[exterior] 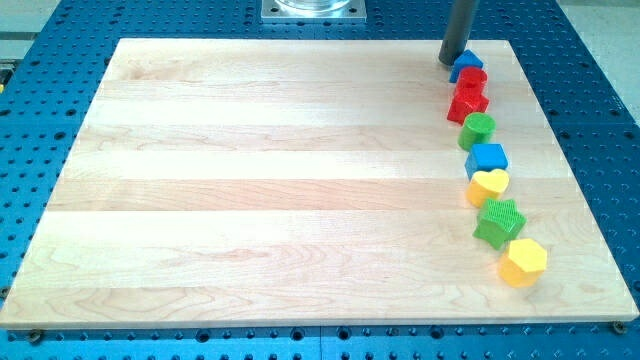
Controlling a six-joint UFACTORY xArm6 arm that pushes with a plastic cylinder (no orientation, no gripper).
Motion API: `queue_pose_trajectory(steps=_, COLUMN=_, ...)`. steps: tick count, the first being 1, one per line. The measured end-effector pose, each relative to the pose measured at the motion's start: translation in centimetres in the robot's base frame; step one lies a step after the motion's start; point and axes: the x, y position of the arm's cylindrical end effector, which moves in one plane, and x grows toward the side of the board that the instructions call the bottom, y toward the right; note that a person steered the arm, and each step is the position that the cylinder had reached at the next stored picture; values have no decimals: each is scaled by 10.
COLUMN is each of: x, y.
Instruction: Move the blue triangle to the left of the red circle
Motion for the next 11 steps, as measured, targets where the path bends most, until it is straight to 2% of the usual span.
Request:
queue_pose_trajectory(steps=1, x=0, y=0)
queue_pose_trajectory(steps=2, x=-33, y=11)
queue_pose_trajectory(steps=3, x=-42, y=29)
queue_pose_trajectory(steps=5, x=-34, y=60)
queue_pose_trajectory(steps=9, x=-24, y=45)
queue_pose_trajectory(steps=11, x=17, y=36)
